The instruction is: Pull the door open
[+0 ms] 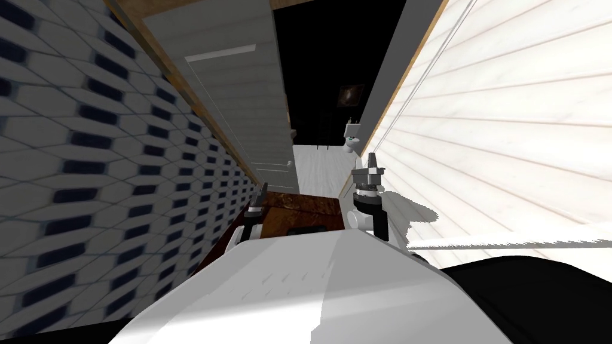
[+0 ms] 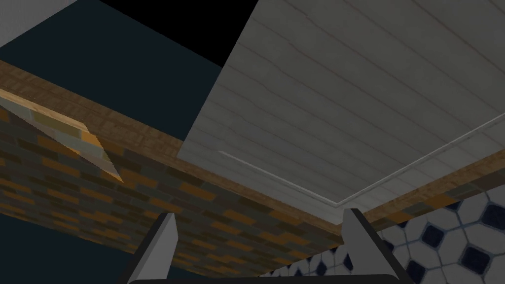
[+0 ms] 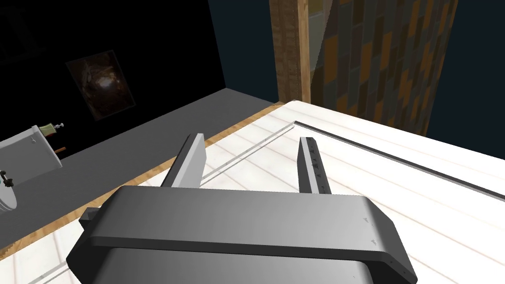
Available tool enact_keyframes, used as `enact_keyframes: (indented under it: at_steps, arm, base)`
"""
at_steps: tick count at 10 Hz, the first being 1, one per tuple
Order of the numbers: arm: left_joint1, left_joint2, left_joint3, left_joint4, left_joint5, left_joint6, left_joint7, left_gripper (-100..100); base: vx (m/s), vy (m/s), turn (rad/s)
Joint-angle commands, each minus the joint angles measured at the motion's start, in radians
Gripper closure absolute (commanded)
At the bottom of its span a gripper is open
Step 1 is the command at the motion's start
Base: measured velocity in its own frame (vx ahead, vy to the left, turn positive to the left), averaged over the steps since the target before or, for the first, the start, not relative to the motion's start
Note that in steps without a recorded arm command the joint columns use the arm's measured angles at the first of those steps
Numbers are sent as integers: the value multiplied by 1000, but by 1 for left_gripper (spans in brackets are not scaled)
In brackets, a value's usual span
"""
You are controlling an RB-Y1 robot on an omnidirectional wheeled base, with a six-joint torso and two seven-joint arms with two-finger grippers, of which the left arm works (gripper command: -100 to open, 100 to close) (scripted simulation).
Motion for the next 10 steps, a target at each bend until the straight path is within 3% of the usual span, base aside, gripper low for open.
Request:
enact_keyframes:
  at_steps: [1,10]
  arm:
    - [-4,4,7,31,-18,-15,-18,-100]
    - [-44,20,46,212,-116,-92,-117,-100]
  base:
    - [87,-30,29]
    - [98,-31,25]
